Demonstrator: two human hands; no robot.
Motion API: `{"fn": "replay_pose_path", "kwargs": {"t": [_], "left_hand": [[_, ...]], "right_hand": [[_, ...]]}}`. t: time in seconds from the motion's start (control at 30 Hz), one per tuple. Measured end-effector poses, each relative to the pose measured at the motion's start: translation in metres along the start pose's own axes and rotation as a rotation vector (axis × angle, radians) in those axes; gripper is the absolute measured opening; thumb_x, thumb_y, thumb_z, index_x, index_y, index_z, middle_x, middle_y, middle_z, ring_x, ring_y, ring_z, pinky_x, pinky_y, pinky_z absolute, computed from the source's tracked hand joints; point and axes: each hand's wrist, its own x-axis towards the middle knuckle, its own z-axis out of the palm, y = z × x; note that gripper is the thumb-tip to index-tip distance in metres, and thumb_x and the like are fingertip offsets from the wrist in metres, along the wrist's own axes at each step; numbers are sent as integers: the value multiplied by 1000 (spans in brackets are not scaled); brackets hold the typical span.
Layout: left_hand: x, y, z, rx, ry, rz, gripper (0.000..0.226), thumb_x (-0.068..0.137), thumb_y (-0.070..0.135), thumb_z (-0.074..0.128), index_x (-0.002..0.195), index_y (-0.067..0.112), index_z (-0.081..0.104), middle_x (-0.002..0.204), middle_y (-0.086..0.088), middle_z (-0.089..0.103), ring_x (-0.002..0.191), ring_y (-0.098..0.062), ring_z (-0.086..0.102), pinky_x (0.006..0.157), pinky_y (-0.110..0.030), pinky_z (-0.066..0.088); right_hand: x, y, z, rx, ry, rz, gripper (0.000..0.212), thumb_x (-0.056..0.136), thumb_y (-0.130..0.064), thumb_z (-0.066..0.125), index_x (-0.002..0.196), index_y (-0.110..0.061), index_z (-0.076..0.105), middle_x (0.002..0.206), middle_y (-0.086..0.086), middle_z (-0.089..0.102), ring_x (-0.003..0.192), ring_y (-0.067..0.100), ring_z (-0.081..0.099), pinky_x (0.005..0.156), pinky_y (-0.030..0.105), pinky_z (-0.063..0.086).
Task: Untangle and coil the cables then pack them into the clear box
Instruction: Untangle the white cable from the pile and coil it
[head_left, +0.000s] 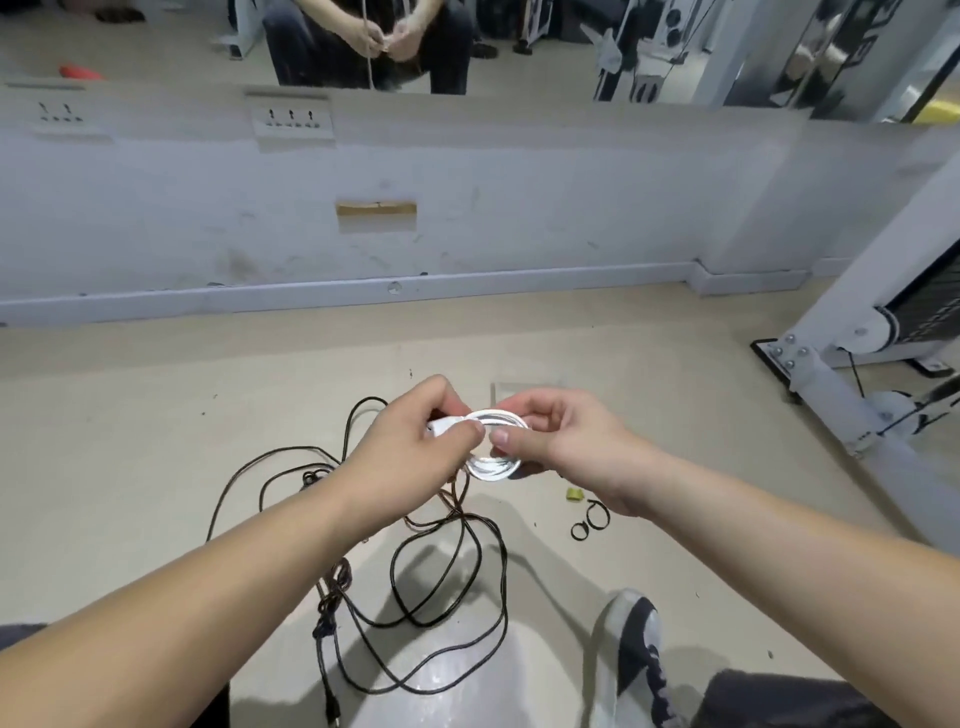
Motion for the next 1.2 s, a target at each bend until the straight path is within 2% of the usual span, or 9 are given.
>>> {"fn": "replay_pose_path", "kwargs": {"t": [0.23,0.33,0.47,0.6,0.73,0.83,0.93,1.03,1.2], "left_hand": [[27,-3,1,24,-116,-310,32,52,29,70,80,12,65,60,-4,67,53,-18,51,53,-26,39],[45,-14,16,-61,-116,-315,23,67,10,77,86,6,64,60,-8,70,51,-18,59,51,-27,51],[60,-44,31,-173,-78,-369,14,88,5,78,92,2,65,85,-24,77,65,-27,71,60,-32,60],[74,-73,54,-177,13,-437,13,84,1,76,80,7,65,73,-21,72,58,-24,65,66,-40,59],[85,-107,78,-115,103,-444,8,73,8,68,75,8,61,62,-14,70,50,-19,61,60,-37,51],[89,-133,93,-65,149,-424,8,67,19,66,73,17,63,69,-14,70,59,-26,67,59,-41,50],[95,-159,102,-26,147,-426,10,69,29,67,76,25,62,62,0,60,53,-20,52,51,-33,40],[100,-176,110,21,115,-435,8,73,30,67,77,27,61,57,17,53,50,-6,45,47,-21,39],[101,-194,116,39,102,-399,12,80,16,71,74,18,61,73,-4,61,60,-6,49,60,-23,41]], "right_hand": [[32,18,1,-81,-56,83,8,91,-4,71,85,-10,73,73,13,70,71,23,63,65,34,51],[51,30,-7,2,-19,170,4,90,-5,69,94,-6,69,65,9,69,66,26,63,66,37,52],[68,59,-21,137,-40,262,19,93,-15,74,105,-12,59,75,11,73,70,23,70,65,37,57],[85,99,-31,185,-8,344,18,97,-30,71,97,-13,64,89,10,71,69,21,69,69,39,62],[107,149,-56,147,250,544,31,103,-39,50,89,-15,63,82,5,67,70,23,59,64,33,54],[111,205,-71,-42,370,707,23,99,-24,46,89,-10,60,83,11,58,69,27,50,61,32,40],[113,259,-72,-366,250,776,20,99,-17,47,91,-4,59,88,14,55,73,27,51,69,31,39],[117,293,-64,-637,36,797,32,101,-18,46,121,-2,64,120,19,64,109,34,62,83,29,46],[121,323,-58,-982,-180,769,41,105,-16,35,140,-11,53,148,14,48,136,30,43,112,35,37]]}}
